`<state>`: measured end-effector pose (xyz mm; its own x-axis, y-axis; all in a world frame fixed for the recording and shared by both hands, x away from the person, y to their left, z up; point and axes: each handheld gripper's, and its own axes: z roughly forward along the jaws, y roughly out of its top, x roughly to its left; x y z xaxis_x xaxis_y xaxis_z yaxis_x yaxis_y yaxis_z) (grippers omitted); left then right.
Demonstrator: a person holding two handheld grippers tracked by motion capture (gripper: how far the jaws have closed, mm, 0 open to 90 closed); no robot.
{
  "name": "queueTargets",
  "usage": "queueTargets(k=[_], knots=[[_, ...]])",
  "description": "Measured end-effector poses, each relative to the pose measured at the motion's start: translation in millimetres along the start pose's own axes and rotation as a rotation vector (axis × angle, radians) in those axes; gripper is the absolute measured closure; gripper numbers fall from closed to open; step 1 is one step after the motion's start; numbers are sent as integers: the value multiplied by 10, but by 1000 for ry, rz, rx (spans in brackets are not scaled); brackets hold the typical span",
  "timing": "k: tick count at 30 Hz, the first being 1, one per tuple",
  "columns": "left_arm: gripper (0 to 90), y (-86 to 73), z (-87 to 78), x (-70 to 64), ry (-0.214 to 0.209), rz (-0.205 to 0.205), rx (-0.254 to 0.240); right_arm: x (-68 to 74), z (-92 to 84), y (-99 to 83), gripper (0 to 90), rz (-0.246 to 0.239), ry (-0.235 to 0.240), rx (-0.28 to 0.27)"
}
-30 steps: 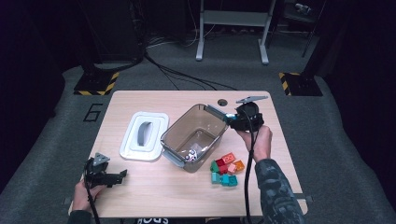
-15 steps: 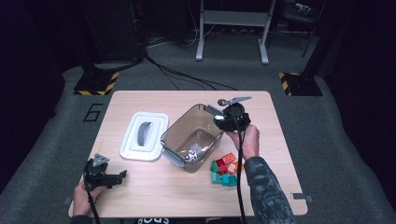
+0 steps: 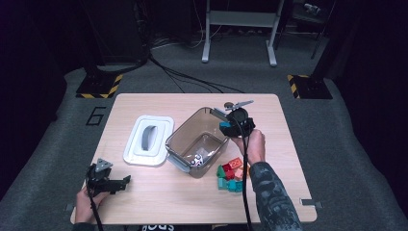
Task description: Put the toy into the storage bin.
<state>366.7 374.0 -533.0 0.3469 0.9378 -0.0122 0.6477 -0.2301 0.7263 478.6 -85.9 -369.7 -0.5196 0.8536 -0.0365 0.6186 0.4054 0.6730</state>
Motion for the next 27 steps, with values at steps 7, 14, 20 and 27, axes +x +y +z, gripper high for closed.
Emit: queueTargets(k=[7,14,20,27], knots=[[0,0,0,1,0,1,1,39,30,-44,571,-30,-14,17],[0,1,-2,3,3,5,1,-9,-120,-91,337,-1,-3,-41],[0,9,-3,-6,9,0,9,-87,-261,-227,195,33,7,-85],[0,10,3,-10,12,-2,6,-199,-338,-527,131,74,-6,-77]])
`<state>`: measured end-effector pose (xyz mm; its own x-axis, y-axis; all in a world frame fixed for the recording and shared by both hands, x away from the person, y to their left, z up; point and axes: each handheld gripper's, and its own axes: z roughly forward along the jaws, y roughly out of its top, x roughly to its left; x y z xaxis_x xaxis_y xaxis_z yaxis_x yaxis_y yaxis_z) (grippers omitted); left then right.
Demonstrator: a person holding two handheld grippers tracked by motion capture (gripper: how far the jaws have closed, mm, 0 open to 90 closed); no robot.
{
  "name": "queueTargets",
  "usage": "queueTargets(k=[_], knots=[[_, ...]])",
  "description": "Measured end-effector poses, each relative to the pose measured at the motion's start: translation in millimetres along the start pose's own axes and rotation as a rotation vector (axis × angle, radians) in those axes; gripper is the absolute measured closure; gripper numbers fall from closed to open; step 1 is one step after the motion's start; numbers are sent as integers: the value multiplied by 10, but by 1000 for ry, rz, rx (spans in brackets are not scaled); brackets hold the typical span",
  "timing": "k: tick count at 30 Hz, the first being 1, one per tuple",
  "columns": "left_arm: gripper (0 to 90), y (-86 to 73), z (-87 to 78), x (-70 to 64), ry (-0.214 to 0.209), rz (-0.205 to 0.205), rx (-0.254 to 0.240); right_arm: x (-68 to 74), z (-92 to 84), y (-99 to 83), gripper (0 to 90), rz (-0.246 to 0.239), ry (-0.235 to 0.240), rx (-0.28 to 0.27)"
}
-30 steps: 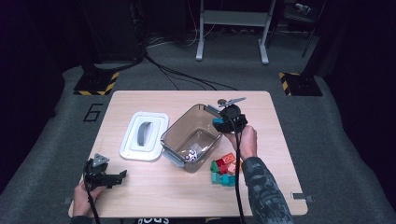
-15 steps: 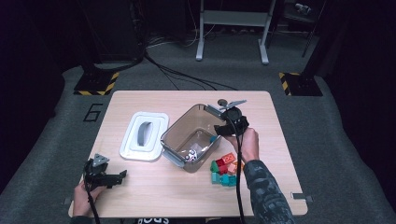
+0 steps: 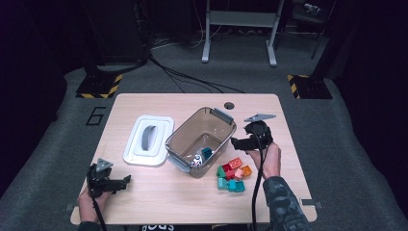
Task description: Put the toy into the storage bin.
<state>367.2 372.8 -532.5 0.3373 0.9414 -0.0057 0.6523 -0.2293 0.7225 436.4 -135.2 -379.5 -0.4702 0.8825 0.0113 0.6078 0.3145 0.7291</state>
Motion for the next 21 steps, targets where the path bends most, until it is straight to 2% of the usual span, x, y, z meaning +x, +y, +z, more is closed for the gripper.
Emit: queueTargets(k=[5,11,13,16,19,21], knots=[[0,4,-4,12,-10,10,8,-62,28,-245,90,12,-9,41],[0,5,3,18,-16,15,3,-96,111,-491,82,35,-32,93],[0,6,0,19,-18,16,6,-89,150,-584,87,48,-41,119],[0,5,4,18,-17,15,1,-102,217,-711,101,35,-60,157],[0,8,9,17,-13,16,0,-119,251,-813,112,69,-73,181],[0,8,10,16,-11,15,-1,-136,272,-873,122,69,-74,188]])
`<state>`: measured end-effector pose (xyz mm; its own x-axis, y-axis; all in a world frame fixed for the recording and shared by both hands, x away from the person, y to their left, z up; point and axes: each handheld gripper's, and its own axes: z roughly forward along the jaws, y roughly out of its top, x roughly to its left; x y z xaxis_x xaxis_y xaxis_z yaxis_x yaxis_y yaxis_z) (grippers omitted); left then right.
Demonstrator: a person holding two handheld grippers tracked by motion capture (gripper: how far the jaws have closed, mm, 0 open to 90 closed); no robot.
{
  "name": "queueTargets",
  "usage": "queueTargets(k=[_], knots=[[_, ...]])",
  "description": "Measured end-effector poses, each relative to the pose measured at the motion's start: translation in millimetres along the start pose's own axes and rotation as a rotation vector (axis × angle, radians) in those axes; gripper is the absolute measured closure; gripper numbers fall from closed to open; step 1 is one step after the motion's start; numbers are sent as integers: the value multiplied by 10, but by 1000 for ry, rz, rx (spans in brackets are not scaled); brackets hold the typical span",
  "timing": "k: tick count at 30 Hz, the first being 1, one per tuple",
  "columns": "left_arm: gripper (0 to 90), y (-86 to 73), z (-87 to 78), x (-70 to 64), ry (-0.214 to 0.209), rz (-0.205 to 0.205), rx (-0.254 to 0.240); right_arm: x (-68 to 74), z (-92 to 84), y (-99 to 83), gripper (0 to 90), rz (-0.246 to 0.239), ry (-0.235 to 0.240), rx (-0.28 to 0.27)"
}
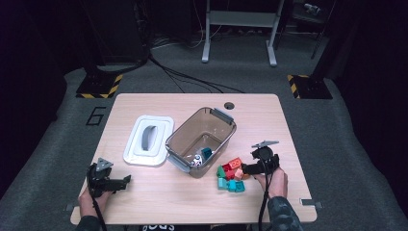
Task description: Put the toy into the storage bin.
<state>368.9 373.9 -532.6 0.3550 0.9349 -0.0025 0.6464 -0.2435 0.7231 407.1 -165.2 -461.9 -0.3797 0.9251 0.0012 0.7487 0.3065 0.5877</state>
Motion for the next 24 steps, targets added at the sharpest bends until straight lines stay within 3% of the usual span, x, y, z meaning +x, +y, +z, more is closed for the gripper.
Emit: queueTargets(k=[5,10,14,16,18,20,23,24], knots=[[0,2,0,-2,1,-2,1,35,78,-116,154,0,3,28],[0,0,3,-3,2,-3,-2,71,143,-195,254,-21,-4,29],[1,0,1,-6,2,-3,-1,114,162,-204,363,-10,2,54],[1,3,-6,-3,-2,-2,8,104,178,-207,415,-35,0,47],[1,3,-5,-3,-2,-2,7,125,183,-209,478,-21,2,57],[1,3,-6,-4,-1,-2,7,124,204,-211,572,-57,0,52],[2,-6,1,-13,6,-8,-7,155,205,-205,587,-53,-17,64],[3,-6,-1,-13,4,-9,-6,145,213,-198,589,-72,-22,54]])
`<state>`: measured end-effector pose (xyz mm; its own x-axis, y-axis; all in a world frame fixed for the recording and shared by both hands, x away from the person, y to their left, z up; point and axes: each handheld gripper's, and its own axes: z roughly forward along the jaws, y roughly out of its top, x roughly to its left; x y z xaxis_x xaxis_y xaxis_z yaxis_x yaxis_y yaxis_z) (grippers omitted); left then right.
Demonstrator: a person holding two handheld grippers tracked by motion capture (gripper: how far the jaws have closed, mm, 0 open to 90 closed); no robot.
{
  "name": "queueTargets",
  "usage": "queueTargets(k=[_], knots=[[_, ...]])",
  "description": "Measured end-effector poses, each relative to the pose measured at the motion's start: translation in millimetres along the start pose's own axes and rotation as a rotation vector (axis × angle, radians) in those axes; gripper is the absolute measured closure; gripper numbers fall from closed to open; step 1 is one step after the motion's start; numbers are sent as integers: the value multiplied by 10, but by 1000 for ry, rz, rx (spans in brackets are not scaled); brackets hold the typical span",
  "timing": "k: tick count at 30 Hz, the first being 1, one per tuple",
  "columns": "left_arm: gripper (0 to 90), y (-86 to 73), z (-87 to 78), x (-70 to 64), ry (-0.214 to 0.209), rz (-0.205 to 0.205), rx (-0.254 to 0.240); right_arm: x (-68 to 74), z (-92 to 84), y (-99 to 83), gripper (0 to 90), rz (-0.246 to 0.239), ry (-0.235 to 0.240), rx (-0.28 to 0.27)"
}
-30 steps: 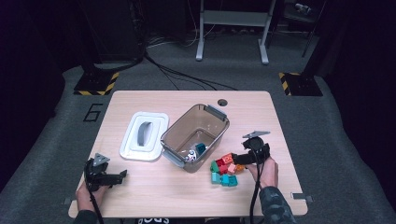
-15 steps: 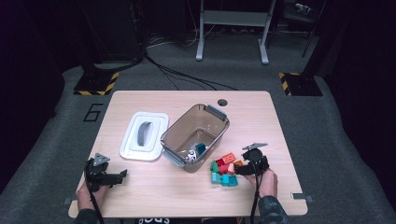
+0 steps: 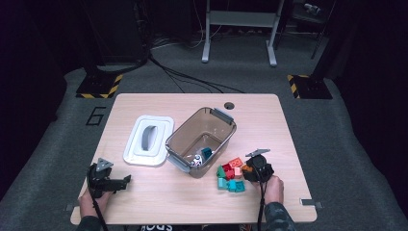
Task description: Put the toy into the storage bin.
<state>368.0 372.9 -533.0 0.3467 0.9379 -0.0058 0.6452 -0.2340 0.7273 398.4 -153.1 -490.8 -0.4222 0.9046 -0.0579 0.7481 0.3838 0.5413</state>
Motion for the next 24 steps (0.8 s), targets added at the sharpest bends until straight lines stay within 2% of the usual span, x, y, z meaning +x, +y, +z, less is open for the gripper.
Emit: queueTargets(k=[4,6,8,14,16,24], knots=[[3,2,-4,2,-2,2,5,3,-30,19,590,19,-5,8],[3,2,-4,2,-2,2,6,-49,-50,27,591,25,-10,-7],[3,0,0,-1,2,0,0,-82,-85,33,591,54,-15,-9],[2,-1,1,0,1,0,-2,-196,-173,67,591,77,-23,-26],[2,2,-11,7,-6,6,13,-227,-202,91,591,94,-23,-31],[2,1,-12,6,-6,6,12,-328,-315,240,591,84,-30,-49]])
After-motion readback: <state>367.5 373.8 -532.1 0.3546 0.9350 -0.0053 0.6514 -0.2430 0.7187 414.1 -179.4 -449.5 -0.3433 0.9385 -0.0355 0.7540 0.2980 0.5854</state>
